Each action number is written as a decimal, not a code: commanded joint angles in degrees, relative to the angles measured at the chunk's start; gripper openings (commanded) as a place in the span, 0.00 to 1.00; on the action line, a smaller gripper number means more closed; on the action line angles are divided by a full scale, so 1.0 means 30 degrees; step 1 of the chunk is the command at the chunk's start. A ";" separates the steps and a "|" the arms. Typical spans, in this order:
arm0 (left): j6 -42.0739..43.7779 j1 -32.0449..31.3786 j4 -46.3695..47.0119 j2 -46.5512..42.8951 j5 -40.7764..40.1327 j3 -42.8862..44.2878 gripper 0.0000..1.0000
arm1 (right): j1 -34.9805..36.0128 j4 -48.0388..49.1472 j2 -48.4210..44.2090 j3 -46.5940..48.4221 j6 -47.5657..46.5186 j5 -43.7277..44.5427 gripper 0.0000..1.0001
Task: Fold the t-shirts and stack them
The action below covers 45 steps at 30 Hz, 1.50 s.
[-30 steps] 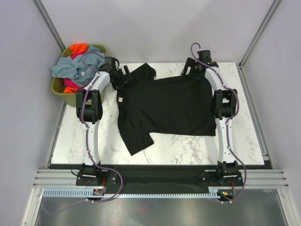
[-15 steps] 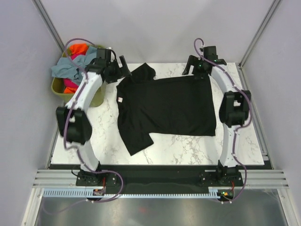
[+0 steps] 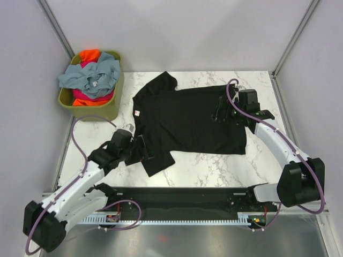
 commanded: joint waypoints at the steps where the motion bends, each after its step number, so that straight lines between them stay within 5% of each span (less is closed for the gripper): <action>1: -0.2839 -0.0841 -0.2306 -0.2049 -0.2419 0.0079 0.79 | -0.0042 0.0738 -0.1715 -0.0980 0.0248 0.0197 0.98; 3: -0.3658 -0.1370 -0.2426 -0.2344 -0.1950 -0.0917 0.67 | 0.0016 0.0708 -0.2011 -0.1566 0.0248 0.0108 0.98; 8: -0.5737 -0.3626 -0.2396 -0.1526 -0.2798 -0.2559 0.61 | -0.0013 0.0476 -0.2187 -0.2211 0.0540 0.0575 0.98; 25: -0.5507 -0.4477 0.2260 0.2750 -0.2185 -0.3293 0.61 | -0.0013 0.0210 -0.3272 -0.3354 -0.0133 0.1397 0.98; 28: -0.5537 -0.4595 0.2671 0.3339 -0.2242 -0.3293 0.52 | -0.0013 0.0123 -0.3330 -0.3442 -0.0104 0.1631 0.98; 35: -0.5157 -0.4624 0.2644 0.2872 -0.2155 -0.3206 0.02 | -0.0071 -0.0433 -0.3272 -0.4318 0.1122 0.3358 0.98; 45: -0.3868 -0.4449 -0.1049 -0.0235 -0.3736 -0.0745 0.02 | -0.2474 -0.1020 -0.7163 -0.9299 0.5989 0.6113 0.98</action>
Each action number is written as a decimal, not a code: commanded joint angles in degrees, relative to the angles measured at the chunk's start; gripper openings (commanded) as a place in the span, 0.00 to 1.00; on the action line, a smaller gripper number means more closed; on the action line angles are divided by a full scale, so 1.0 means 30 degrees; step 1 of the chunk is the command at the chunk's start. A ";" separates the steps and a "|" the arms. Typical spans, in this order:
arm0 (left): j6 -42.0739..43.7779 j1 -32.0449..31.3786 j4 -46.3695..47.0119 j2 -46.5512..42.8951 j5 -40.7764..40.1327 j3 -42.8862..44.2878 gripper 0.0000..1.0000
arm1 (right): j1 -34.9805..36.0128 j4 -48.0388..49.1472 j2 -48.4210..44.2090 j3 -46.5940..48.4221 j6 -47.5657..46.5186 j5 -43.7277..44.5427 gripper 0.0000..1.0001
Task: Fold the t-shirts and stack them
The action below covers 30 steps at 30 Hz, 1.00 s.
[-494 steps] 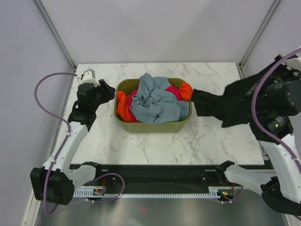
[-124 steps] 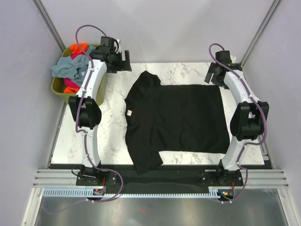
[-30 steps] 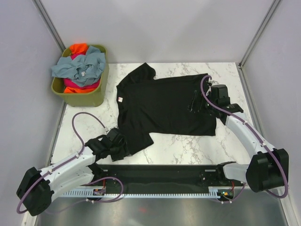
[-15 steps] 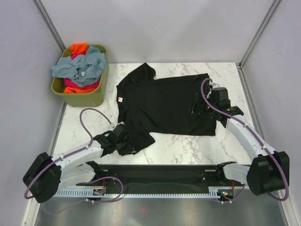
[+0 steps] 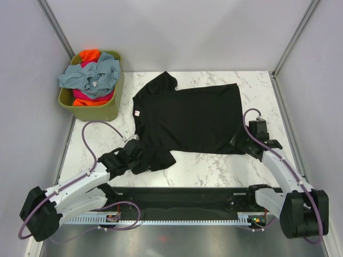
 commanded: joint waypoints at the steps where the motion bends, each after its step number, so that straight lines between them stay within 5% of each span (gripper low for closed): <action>1: 0.1116 0.0112 -0.1085 -0.0562 -0.1034 0.1179 0.02 | -0.0194 -0.0073 -0.1587 -0.0864 0.2084 0.1203 0.98; 7: 0.2053 0.0287 -0.0588 0.0139 -0.0860 0.1266 0.02 | -0.0223 -0.0689 -0.1324 -0.2297 0.3753 0.2784 0.97; 10: 0.2522 0.0405 -0.0266 0.0228 -0.0420 0.1209 0.02 | -0.0310 0.0157 -0.1528 -0.2886 0.3990 0.2846 0.87; 14: 0.3079 0.0552 -0.0002 0.0432 0.0049 0.1092 0.02 | -0.0281 0.0600 -0.0741 -0.2420 0.3875 0.3079 0.61; 24: 0.2758 0.0610 0.0848 0.0521 0.0519 0.0476 0.02 | -0.0486 0.1566 0.1341 -0.1423 0.3200 0.3987 0.57; 30: 0.2787 0.0610 0.0848 0.0609 0.0519 0.0535 0.02 | -0.0955 0.1948 0.1810 -0.1510 0.2878 0.3490 0.34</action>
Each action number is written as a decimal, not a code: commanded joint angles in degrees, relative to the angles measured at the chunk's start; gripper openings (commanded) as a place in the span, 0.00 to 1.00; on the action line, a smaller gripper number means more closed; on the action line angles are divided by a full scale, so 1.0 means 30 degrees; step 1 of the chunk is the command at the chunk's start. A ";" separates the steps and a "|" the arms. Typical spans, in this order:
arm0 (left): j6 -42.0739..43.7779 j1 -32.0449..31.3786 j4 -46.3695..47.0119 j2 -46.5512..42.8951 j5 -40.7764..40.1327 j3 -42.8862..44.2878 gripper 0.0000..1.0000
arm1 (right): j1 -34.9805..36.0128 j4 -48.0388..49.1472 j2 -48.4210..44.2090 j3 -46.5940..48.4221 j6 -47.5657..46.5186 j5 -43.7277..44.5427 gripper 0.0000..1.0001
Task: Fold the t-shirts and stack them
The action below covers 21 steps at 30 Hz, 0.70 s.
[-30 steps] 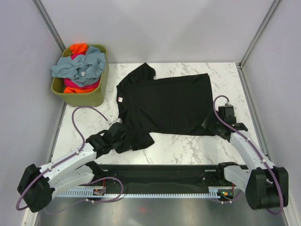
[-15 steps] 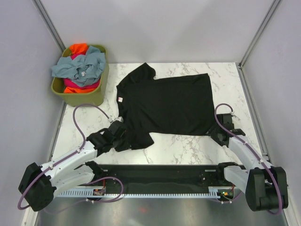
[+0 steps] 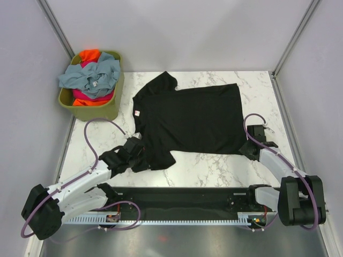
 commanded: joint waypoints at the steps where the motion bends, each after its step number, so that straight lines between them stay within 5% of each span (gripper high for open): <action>1: 0.0521 0.0079 0.0557 0.0055 0.0140 -0.0004 0.02 | -0.0204 0.0593 0.0128 0.0450 -0.0212 0.0138 0.30; 4: 0.0549 0.0079 0.0528 -0.0003 0.0170 0.0113 0.02 | -0.0292 0.0361 -0.0136 0.0332 -0.0358 0.0021 0.05; 6: 0.0842 0.0079 -0.0489 -0.0062 0.0170 0.0811 0.02 | -0.0467 -0.0078 -0.0341 0.0536 -0.0563 -0.0038 0.00; 21: 0.1984 0.0079 -0.6912 -0.1733 0.0554 0.6140 0.02 | -0.1845 -0.4066 -0.3213 0.2819 -0.1207 -0.1970 0.00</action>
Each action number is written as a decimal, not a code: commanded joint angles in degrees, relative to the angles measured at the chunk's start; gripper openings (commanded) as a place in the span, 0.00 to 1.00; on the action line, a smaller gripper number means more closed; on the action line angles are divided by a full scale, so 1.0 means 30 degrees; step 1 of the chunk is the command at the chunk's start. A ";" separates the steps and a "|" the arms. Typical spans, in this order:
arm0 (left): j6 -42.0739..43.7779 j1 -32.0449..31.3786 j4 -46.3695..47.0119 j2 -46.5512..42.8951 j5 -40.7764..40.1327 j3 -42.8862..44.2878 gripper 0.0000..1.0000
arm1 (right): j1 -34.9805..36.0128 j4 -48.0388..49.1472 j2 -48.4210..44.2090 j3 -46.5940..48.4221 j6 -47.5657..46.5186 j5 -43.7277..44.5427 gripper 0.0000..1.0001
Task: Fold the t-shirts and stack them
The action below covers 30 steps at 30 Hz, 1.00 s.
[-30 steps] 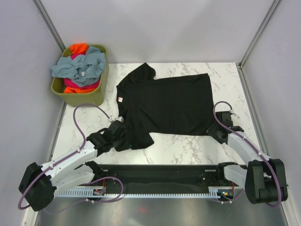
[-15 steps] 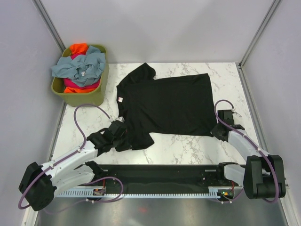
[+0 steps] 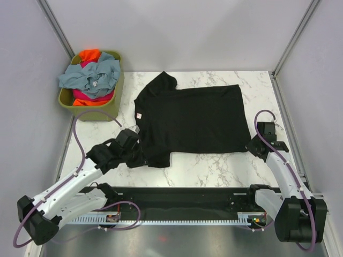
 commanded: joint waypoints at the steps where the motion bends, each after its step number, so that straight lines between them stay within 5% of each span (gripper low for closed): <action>1: 0.1321 0.0079 -0.1828 -0.0188 -0.0308 0.2307 0.02 | -0.0075 -0.0605 0.0015 0.1356 -0.0842 -0.1038 0.00; 7: 0.3226 0.1160 -0.2211 0.2709 -0.1102 0.5442 0.02 | -0.0046 0.0245 0.2234 0.3435 -0.1841 -0.0543 0.00; 20: 0.7358 0.6607 -0.0541 1.0614 0.2180 1.1531 0.02 | -0.0075 0.1212 0.8039 0.8973 -0.2808 -0.0630 0.00; 30: 0.8560 0.7432 -0.0775 1.6652 0.2123 1.6254 0.02 | -0.0075 0.1710 1.2142 1.1493 -0.2605 -0.0747 0.00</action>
